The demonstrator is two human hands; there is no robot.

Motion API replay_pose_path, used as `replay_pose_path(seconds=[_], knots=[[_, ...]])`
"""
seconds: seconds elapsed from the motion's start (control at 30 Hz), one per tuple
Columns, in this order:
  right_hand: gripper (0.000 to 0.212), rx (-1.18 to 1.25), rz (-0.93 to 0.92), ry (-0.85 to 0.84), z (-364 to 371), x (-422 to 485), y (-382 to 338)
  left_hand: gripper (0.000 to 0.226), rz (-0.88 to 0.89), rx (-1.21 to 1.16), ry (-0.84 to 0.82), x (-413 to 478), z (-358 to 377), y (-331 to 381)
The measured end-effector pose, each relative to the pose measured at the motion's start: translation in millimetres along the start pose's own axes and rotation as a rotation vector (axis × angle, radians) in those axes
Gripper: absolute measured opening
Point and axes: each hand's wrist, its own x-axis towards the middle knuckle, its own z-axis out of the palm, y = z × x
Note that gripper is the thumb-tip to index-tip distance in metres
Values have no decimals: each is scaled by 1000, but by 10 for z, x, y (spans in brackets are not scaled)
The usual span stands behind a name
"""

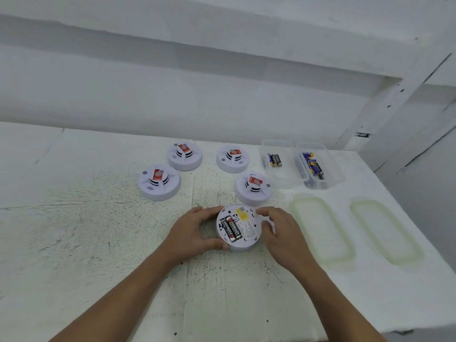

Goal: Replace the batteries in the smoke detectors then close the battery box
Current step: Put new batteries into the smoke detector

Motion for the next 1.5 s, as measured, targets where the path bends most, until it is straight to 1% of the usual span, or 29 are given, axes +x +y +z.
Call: replay_pose_path(seconds=[0.07,0.13,0.2,0.27,0.4,0.53,0.6,0.67,0.77,0.83,0.87,0.93,1.0,1.07,1.17,1.27,1.37,1.5], knots=[[31,-15,28,60,-24,-21,29,93,2,1,0,3,6,1],[29,-93,68,102,-64,-36,85,93,-5,0,3,0,1,9],[22,-226,93,77,-87,-67,159,91,-12,-2,7,-2,2,14],[24,-329,107,24,-79,-112,196,91,-16,-5,11,-3,3,12],[31,-371,112,28,-47,-191,181,93,-18,-6,8,-15,12,12],[24,-413,84,69,-12,-200,140,94,-5,-5,13,-27,15,45],[21,-414,93,43,-22,-175,114,94,8,-10,17,-38,15,69],[23,-306,159,49,-78,-145,79,95,10,-14,15,-40,18,78],[14,19,321,70,-245,-106,41,99,10,-12,9,-32,23,80],[11,195,368,27,-332,-69,40,100,11,-8,5,-24,26,81],[12,278,362,6,-367,-38,34,100,12,-6,7,-21,26,76],[12,373,307,-21,-423,28,4,101,11,-2,12,-12,30,67],[7,375,225,-72,-442,97,-32,102,12,8,18,-1,34,58],[9,299,112,-164,-441,153,-93,102,16,15,17,9,37,56],[17,131,-79,-304,-418,240,-178,100,28,21,14,16,36,54],[19,-30,-232,-395,-399,328,-241,94,33,29,20,18,27,80],[18,-166,-331,-473,-395,407,-322,92,36,54,31,22,33,96],[18,-253,-412,-567,-378,485,-403,93,27,66,43,21,30,64]])
